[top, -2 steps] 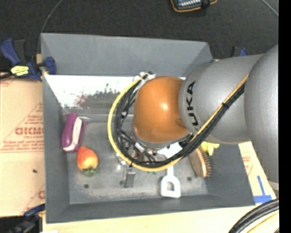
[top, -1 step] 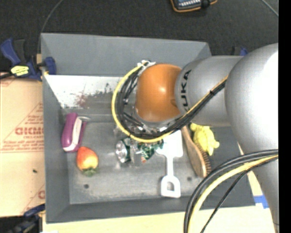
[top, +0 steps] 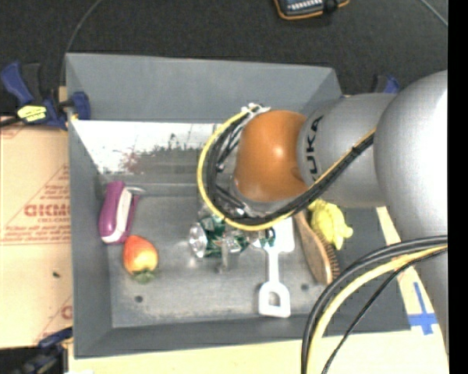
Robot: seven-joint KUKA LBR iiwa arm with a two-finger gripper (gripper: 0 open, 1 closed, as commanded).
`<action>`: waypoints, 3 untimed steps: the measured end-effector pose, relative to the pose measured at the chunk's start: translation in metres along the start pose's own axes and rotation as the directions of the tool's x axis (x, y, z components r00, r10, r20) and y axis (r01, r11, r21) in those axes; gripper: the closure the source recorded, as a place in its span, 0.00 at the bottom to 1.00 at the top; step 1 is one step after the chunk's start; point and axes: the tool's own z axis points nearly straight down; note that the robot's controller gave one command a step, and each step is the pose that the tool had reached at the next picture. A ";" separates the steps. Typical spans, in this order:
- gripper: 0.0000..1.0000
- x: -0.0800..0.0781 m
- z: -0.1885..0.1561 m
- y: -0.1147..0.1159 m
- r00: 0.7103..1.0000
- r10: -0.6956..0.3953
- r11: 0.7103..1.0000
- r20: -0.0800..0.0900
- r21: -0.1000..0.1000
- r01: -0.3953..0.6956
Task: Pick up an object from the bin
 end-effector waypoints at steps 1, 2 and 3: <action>0.00 -0.018 0.000 0.015 0.997 -0.081 0.997 0.002 0.002 0.081; 0.00 -0.003 -0.001 0.001 1.000 -0.009 1.000 0.002 0.000 0.009; 1.00 -0.017 -0.001 0.013 0.997 -0.071 0.998 0.009 0.001 0.071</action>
Offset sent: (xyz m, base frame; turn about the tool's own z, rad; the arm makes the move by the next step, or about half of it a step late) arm 0.0018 0.0017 -0.0001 -0.0088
